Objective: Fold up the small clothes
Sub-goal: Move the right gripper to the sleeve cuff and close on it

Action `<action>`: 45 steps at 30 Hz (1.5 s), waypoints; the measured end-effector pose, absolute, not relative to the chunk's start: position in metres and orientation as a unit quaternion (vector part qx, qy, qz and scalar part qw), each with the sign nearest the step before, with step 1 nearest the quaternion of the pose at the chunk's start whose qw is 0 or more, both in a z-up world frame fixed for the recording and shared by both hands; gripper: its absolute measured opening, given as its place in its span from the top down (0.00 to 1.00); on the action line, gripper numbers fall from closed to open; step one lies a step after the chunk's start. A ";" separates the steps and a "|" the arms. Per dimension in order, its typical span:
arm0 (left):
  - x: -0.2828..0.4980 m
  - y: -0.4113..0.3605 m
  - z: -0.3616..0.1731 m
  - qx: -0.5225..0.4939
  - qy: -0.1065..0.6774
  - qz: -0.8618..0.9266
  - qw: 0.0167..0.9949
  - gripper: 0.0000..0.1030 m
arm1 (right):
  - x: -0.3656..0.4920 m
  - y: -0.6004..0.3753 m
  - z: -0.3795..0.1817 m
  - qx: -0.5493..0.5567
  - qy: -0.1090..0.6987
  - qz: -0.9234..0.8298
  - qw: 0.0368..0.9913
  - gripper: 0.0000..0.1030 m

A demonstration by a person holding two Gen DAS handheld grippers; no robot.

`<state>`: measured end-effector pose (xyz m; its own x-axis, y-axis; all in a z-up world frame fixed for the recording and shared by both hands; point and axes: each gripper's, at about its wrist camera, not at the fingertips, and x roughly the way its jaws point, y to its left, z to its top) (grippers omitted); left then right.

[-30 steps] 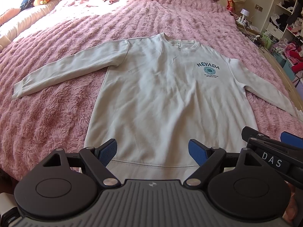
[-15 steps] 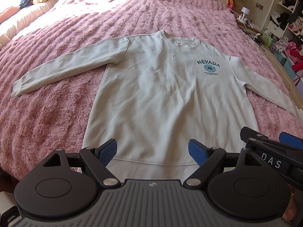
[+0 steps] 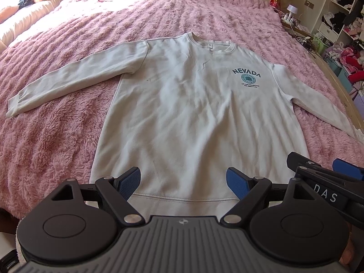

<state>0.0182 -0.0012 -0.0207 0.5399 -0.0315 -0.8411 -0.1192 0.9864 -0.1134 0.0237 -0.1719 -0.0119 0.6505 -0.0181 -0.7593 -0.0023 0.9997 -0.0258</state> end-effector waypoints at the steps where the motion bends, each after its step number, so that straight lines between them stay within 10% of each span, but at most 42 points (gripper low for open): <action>1: 0.021 -0.003 -0.021 -0.079 0.480 0.022 0.873 0.03 | 0.026 -0.176 -0.012 -0.010 0.419 -0.008 0.908 0.20; 27: 0.208 -0.195 -0.044 0.027 0.411 -0.180 0.893 0.03 | 0.126 -0.458 -0.043 0.064 0.288 -0.210 0.932 0.21; 45: 0.305 -0.284 -0.126 0.018 0.476 -0.188 0.859 0.05 | 0.185 -0.689 -0.166 0.457 0.250 -0.239 0.819 0.42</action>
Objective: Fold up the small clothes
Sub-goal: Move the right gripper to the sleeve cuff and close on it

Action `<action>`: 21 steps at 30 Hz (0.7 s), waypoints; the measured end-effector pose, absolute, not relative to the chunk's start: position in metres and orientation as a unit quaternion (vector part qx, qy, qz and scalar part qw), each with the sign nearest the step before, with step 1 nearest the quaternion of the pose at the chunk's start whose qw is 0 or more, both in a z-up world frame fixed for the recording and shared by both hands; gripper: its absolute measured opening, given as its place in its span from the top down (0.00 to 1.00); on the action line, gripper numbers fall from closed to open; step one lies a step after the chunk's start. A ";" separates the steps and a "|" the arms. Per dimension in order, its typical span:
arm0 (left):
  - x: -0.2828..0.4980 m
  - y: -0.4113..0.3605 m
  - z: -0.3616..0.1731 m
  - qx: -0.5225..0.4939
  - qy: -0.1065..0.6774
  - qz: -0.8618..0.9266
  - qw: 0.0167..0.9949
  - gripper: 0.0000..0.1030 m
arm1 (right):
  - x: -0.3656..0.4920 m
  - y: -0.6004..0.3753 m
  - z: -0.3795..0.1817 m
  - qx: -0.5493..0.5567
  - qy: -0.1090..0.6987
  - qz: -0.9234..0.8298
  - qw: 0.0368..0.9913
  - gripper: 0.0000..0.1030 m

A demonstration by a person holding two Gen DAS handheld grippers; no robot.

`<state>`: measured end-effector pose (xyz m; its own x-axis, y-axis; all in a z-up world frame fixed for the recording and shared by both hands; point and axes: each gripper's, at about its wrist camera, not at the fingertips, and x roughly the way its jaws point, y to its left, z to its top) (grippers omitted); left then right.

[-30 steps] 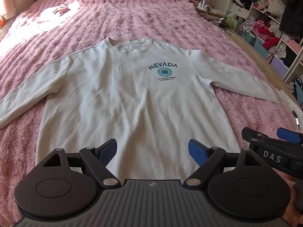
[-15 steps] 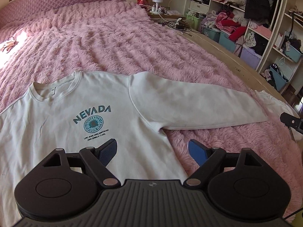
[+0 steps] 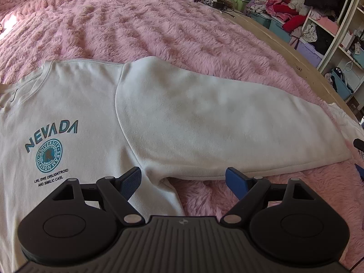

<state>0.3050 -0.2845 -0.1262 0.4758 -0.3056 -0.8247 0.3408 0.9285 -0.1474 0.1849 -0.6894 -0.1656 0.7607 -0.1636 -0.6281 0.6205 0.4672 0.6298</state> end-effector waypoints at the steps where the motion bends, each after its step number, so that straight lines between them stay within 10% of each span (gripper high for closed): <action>1: 0.308 -0.287 -0.129 0.017 0.480 -0.190 0.857 0.05 | 0.186 -0.693 -0.170 0.463 0.245 -0.244 0.816 0.42; 7: 0.311 -0.301 -0.140 0.029 0.487 -0.189 0.852 0.04 | 0.204 -0.715 -0.187 0.499 0.213 -0.265 0.797 0.45; 11: 0.313 -0.305 -0.145 0.031 0.489 -0.187 0.852 0.03 | 0.208 -0.725 -0.195 0.520 0.224 -0.277 0.776 0.95; 21: 0.312 -0.309 -0.148 0.041 0.484 -0.187 0.854 0.03 | 0.191 -0.713 -0.161 0.516 0.180 -0.250 0.799 0.97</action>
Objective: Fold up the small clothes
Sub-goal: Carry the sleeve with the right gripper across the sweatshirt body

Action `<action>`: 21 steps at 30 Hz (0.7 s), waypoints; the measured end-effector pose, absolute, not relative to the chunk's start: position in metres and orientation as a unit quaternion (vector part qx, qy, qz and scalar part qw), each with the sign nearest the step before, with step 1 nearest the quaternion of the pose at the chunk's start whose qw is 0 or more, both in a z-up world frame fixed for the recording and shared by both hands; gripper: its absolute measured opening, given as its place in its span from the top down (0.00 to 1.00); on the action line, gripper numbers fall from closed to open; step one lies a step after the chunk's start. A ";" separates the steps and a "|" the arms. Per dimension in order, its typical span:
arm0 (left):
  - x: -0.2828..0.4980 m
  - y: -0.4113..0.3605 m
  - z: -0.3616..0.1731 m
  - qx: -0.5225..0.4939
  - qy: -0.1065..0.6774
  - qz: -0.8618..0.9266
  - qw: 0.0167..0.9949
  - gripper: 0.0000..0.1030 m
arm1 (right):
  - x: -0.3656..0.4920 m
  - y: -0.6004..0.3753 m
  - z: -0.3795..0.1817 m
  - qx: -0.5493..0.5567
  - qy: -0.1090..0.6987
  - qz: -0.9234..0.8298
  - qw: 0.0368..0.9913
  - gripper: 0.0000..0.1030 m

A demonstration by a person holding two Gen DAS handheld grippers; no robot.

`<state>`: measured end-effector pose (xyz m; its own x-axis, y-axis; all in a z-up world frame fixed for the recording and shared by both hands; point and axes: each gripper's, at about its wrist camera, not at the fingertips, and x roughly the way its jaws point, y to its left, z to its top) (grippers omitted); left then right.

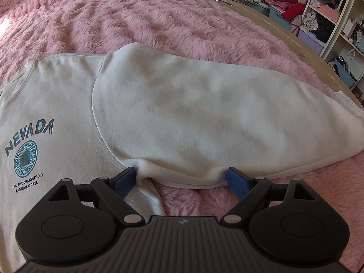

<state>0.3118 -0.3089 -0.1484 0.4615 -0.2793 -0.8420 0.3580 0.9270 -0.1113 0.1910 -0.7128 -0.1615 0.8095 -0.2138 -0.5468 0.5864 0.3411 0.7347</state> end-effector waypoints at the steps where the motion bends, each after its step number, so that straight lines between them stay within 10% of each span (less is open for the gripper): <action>1: 0.313 -0.306 -0.147 0.031 0.483 -0.190 0.854 0.03 | 0.190 -0.709 -0.153 0.514 0.175 -0.243 0.804 0.97; 21: 0.261 -0.053 -0.072 -0.085 0.453 -0.096 0.882 0.07 | 0.278 -0.433 -0.006 0.443 0.149 0.045 0.883 0.97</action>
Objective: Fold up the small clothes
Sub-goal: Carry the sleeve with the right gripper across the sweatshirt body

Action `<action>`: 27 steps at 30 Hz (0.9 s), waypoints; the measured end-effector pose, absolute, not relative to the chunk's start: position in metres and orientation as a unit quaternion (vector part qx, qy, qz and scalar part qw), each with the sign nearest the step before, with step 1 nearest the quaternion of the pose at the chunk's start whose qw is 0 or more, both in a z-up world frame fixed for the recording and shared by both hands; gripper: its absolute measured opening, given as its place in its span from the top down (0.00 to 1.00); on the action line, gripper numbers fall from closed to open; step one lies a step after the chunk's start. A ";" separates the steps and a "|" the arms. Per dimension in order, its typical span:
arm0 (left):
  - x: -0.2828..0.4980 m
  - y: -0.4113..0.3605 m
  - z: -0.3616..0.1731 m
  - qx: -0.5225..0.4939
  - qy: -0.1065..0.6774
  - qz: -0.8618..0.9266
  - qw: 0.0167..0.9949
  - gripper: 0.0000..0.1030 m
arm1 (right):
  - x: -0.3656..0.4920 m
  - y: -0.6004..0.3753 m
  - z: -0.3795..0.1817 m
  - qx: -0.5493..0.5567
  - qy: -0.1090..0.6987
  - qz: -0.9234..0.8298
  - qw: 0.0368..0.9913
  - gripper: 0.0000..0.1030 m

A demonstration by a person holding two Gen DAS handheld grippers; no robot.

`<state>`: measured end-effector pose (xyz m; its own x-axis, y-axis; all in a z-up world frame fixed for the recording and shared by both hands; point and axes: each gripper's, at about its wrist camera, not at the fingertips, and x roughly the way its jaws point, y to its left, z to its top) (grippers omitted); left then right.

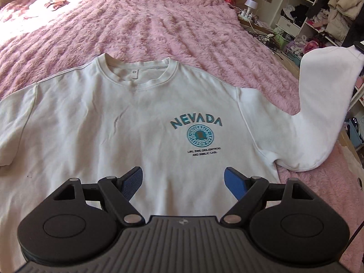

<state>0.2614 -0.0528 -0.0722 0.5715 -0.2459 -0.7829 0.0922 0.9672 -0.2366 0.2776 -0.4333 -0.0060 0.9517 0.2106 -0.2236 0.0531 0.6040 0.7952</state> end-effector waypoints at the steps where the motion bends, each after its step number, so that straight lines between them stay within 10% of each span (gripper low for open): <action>1: 0.256 -0.037 -0.071 -0.092 0.452 -0.085 0.883 0.07 | 0.282 -0.410 -0.006 0.439 0.155 0.062 0.883 0.97; 18: 0.197 0.155 -0.110 -0.217 0.444 0.064 0.867 0.07 | 0.302 -0.132 -0.139 0.376 0.347 0.192 0.837 0.96; 23: 0.197 0.161 -0.123 -0.229 0.447 0.065 0.862 0.07 | 0.297 -0.112 -0.184 0.351 0.396 0.182 0.829 0.62; 27: 0.201 0.159 -0.128 -0.258 0.427 0.029 0.866 0.07 | 0.292 -0.120 -0.180 0.358 0.396 0.207 0.820 0.62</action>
<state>0.2006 0.1587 -0.1283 0.6338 -0.1705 -0.7544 -0.2704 0.8650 -0.4227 0.2916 -0.1202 -0.1796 0.5997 0.6235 -0.5016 -0.0558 0.6579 0.7510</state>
